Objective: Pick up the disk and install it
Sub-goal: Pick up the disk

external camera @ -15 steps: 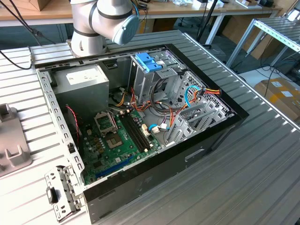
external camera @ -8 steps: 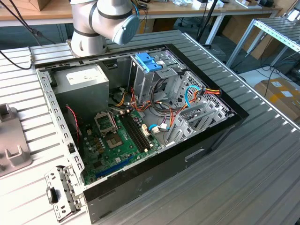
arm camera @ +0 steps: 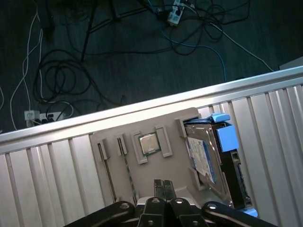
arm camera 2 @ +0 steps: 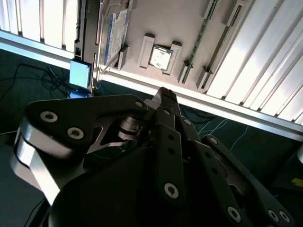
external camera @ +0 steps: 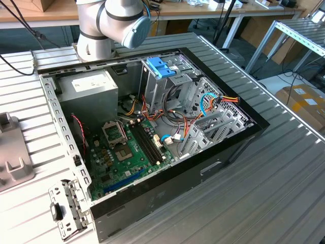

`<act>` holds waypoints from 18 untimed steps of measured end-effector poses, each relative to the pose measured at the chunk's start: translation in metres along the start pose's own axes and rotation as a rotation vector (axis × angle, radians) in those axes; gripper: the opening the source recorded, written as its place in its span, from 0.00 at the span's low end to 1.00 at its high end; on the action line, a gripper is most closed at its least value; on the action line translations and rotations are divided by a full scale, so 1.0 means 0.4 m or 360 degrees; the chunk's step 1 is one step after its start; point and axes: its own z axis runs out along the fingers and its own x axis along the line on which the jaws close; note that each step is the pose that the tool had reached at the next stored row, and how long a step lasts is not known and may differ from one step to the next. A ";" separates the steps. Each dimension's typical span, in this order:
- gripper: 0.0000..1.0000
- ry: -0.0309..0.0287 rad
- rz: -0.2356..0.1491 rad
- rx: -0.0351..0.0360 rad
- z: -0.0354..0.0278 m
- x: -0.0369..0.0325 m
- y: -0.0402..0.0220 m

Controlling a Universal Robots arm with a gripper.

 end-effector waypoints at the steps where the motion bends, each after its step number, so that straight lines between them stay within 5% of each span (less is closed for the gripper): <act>1: 0.11 0.00003 -0.0008 0.0000 0.000 0.000 0.000; 13: 0.11 0.00050 -0.0114 -0.0003 0.000 0.000 0.000; 16: 0.11 0.00116 -0.0264 -0.0006 0.000 0.000 0.000; 17: 0.11 0.00118 -0.0268 -0.0007 0.000 0.000 0.000; 18: 0.48 0.00125 -0.0286 -0.0007 0.000 0.000 0.000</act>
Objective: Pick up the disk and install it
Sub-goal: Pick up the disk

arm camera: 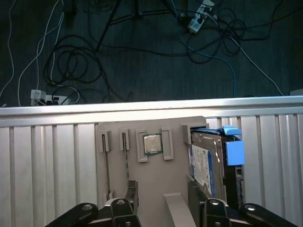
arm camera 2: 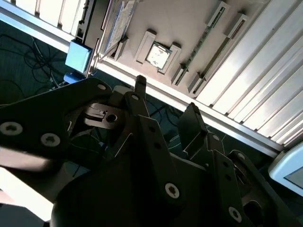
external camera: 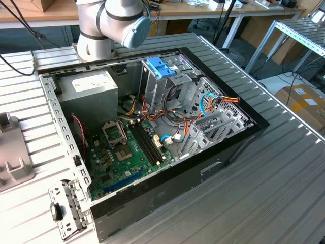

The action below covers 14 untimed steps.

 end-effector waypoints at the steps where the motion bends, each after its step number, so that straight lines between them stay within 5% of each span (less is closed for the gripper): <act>1: 0.55 0.00004 -0.0008 0.0000 0.000 0.000 0.000; 14: 0.55 0.00003 -0.0008 0.0000 0.004 -0.009 0.000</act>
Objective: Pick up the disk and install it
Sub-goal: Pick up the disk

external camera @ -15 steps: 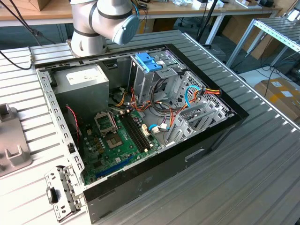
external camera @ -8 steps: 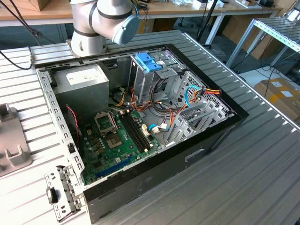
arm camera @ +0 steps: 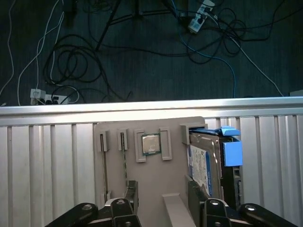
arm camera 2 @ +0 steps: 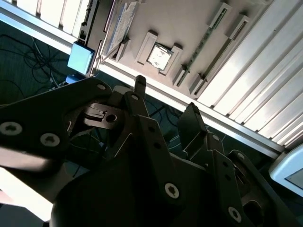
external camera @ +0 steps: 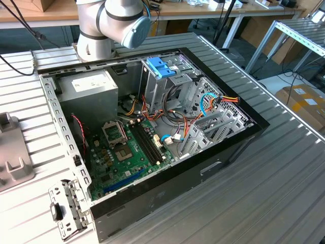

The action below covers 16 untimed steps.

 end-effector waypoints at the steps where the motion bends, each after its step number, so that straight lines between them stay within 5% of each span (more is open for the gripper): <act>1: 0.55 0.00001 0.0000 0.0000 0.000 -0.001 0.000; 16: 0.55 0.00000 0.0000 0.0000 0.007 -0.012 0.000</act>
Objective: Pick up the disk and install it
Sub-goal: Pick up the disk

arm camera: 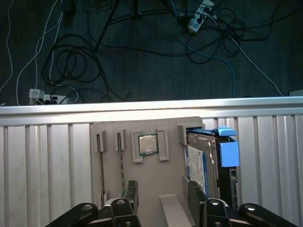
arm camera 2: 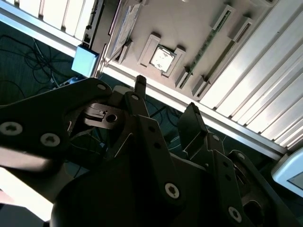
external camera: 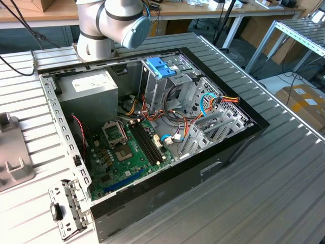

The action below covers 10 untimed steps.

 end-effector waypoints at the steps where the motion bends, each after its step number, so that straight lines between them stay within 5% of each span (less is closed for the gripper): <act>1: 0.55 0.00000 0.0000 0.0000 0.001 -0.001 0.000; 10: 0.55 -0.00001 0.0000 0.0000 0.005 -0.007 0.000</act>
